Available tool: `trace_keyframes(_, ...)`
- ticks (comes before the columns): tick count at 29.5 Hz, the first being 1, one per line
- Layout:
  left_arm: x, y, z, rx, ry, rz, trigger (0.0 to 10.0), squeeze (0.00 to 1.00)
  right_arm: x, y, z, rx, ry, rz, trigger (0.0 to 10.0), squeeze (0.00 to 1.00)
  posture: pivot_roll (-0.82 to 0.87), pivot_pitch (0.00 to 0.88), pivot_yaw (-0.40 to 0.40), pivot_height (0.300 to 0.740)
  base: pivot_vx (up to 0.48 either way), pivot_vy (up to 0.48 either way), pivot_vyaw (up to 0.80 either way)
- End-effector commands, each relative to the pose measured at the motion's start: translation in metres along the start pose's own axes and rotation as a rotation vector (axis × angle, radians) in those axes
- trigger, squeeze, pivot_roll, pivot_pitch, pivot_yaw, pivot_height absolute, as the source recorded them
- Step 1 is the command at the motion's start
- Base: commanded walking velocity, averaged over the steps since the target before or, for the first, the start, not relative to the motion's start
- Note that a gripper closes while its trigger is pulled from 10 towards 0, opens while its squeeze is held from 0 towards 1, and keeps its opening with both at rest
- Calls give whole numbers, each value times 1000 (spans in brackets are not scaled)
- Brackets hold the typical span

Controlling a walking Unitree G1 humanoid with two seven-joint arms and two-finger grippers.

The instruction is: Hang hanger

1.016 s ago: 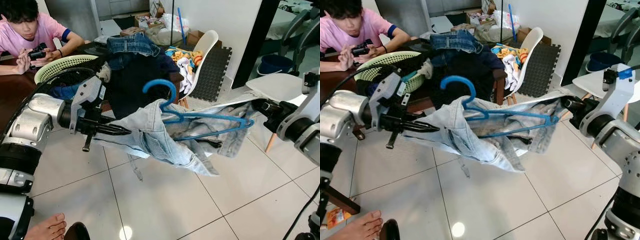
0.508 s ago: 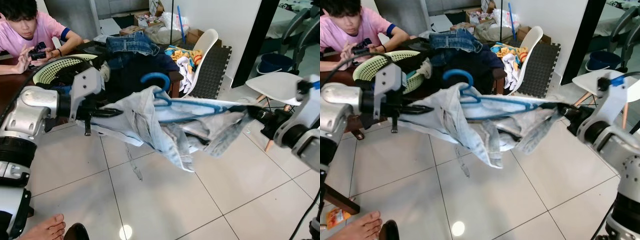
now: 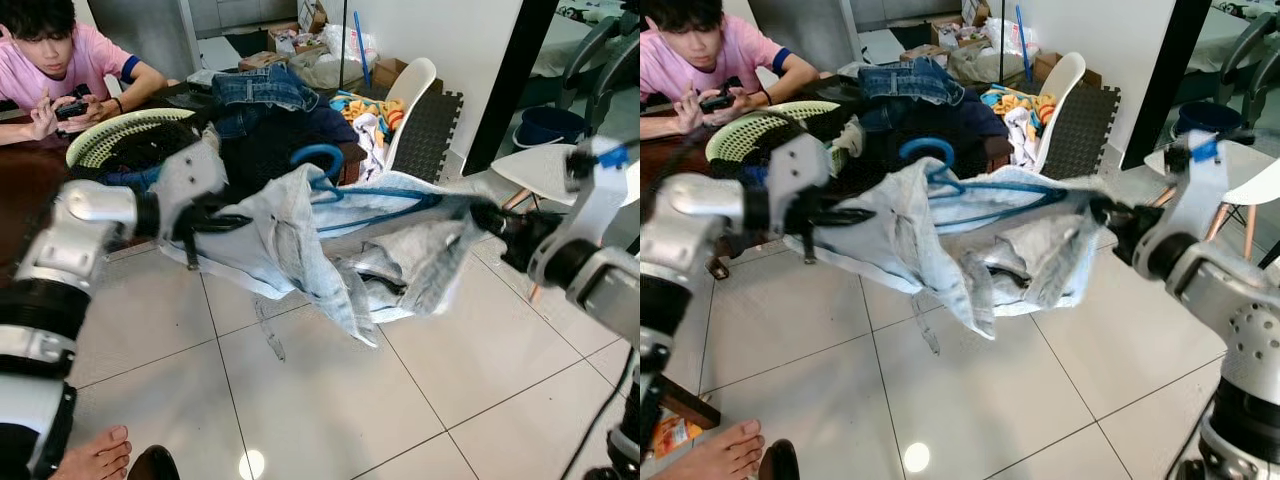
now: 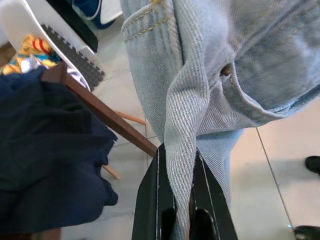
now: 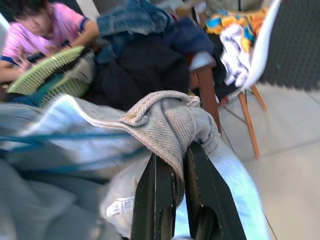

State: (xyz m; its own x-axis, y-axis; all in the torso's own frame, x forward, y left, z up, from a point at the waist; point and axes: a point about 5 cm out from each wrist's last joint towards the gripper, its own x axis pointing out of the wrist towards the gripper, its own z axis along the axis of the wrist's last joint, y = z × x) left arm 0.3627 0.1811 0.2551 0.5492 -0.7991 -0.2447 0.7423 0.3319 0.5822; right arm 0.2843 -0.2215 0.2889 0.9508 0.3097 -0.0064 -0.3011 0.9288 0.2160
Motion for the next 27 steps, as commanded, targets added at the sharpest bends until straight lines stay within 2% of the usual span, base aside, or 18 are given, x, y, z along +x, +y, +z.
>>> trace_keyframes(1,7,-4,-11,-53,43,34,118,0,0,13,8,-29,-38,65,0,0,-56,100,42,740,0,0,0)
trace_keyframes(3,13,-3,-20,-75,96,106,431,0,-1,21,14,-61,-61,113,0,0,-61,95,43,740,0,0,0)
trace_keyframes(4,13,-3,-20,-75,96,106,431,0,-1,21,14,-61,-61,113,0,0,-61,95,43,740,0,0,0)
trace_keyframes(6,15,3,-25,-104,124,202,941,0,-3,27,12,-89,-48,154,0,0,-63,93,44,740,0,0,0)
trace_keyframes(7,15,3,-25,-104,124,202,941,0,-3,27,12,-89,-48,154,0,0,-63,93,44,740,0,0,0)
trace_keyframes(8,16,5,-26,-123,121,243,431,0,-4,30,9,-106,-30,176,0,0,-63,93,44,740,0,0,0)
trace_keyframes(9,16,5,-26,-123,121,243,431,0,-4,30,9,-106,-30,176,0,0,-63,93,44,740,0,0,0)
trace_keyframes(10,18,9,-24,-154,97,295,431,0,-5,35,2,-122,5,211,0,0,-63,93,44,740,0,0,0)
trace_keyframes(12,18,9,-24,-154,97,295,431,0,-5,35,2,-122,5,211,0,0,-63,93,44,740,0,0,0)
trace_keyframes(13,20,12,-20,-181,63,347,0,0,-6,42,-7,-140,54,249,0,0,-63,93,44,740,0,0,0)
trace_keyframes(14,23,16,-15,-218,14,406,0,0,-5,49,-18,-144,107,279,3176,0,-63,93,44,740,0,0,0)
trace_keyframes(16,23,16,-15,-218,14,406,0,0,-5,49,-18,-144,107,279,3176,0,-63,93,44,740,0,0,0)
trace_keyframes(17,25,19,-10,-245,-29,448,0,0,-4,55,-26,-144,146,298,5059,0,-63,93,44,740,0,0,0)
trace_keyframes(18,25,19,-10,-245,-29,448,0,0,-4,55,-26,-144,146,298,5059,0,-63,93,44,740,0,0,0)
trace_keyframes(19,28,20,-3,-272,-91,478,0,0,-3,59,-33,-141,189,308,10000,0,-61,91,46,740,0,0,0)
trace_keyframes(22,32,21,3,-301,-148,492,0,0,-3,61,-37,-137,217,316,10000,0,-61,95,45,740,0,0,0)
trace_keyframes(23,35,20,9,-330,-206,486,0,0,-3,61,-39,-130,226,323,10000,1000,-61,95,45,740,0,0,0)
trace_keyframes(27,39,20,18,-366,-289,457,39,0,-8,58,-40,-137,236,348,10000,1000,-65,96,44,740,0,0,0)
